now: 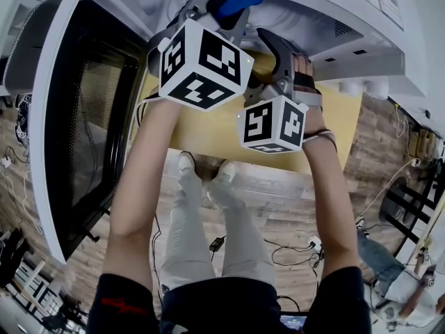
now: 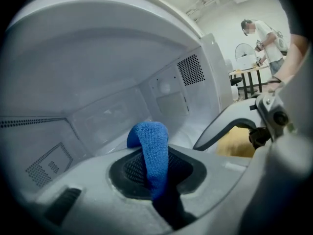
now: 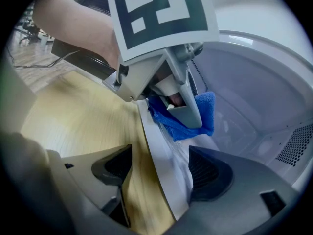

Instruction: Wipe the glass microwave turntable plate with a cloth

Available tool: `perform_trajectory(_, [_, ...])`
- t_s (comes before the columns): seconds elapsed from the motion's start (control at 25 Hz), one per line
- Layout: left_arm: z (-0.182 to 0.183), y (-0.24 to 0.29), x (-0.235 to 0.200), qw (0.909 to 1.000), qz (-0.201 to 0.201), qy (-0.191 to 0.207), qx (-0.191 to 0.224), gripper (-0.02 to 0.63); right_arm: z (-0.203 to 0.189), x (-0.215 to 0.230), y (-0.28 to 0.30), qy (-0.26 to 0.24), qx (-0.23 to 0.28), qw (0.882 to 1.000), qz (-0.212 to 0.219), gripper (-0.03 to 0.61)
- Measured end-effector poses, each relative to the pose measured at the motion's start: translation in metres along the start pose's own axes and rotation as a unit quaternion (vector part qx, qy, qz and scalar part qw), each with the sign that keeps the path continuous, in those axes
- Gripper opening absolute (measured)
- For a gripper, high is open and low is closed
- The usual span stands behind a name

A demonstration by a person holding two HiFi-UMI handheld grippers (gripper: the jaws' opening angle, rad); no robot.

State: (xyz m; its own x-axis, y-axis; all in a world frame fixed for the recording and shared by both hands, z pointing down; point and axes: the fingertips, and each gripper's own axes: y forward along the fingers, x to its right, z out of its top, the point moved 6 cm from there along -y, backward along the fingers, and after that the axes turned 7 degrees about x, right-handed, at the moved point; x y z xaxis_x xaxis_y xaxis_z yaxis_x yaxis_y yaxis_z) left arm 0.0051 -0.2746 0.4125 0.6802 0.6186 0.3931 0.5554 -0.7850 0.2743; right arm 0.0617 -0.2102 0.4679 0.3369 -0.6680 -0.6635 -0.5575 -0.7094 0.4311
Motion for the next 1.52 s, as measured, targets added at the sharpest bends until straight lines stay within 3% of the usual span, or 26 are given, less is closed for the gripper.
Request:
perform_trajectory(0.44, [0.015, 0.012, 0.026, 0.9978, -0.050, 0.042, 0.011, 0.057, -0.001, 0.000, -0.002, 0.001, 0.005, 1.000, -0.004, 0.319])
perform_trajectory(1.04, [0.012, 0.013, 0.024, 0.9970, -0.053, 0.056, 0.007, 0.057, -0.001, 0.000, -0.001, 0.002, 0.005, 1.000, -0.005, 0.319])
perform_trajectory(1.52, [-0.003, 0.011, 0.000, 0.9967, -0.001, 0.079, -0.020, 0.057, -0.001, 0.000, -0.001, 0.001, 0.006, 1.000, -0.007, 0.318])
